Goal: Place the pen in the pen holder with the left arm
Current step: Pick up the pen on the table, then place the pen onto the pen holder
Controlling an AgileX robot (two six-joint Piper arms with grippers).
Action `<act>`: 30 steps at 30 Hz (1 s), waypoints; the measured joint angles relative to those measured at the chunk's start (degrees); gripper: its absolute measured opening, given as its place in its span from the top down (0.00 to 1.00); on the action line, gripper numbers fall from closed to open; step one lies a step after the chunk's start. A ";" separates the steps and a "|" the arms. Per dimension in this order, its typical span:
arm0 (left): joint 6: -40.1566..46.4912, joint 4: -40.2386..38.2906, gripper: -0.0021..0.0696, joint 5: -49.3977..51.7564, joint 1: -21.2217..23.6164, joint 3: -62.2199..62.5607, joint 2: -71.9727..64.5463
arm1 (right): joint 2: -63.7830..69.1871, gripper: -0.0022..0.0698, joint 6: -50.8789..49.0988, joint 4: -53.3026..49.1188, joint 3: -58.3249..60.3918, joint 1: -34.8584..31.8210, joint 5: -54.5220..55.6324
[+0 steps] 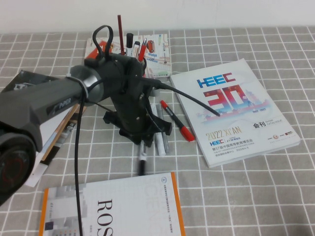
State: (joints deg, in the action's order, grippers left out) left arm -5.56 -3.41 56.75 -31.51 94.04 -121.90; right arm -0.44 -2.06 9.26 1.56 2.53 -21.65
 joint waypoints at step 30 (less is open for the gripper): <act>9.92 0.10 0.82 -31.63 0.00 -26.42 29.70 | 0.00 0.99 0.00 0.00 0.00 0.00 0.00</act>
State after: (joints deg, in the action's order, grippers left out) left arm 4.37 -3.32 25.11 -31.51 67.62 -92.20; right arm -0.44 -2.06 9.26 1.56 2.53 -21.65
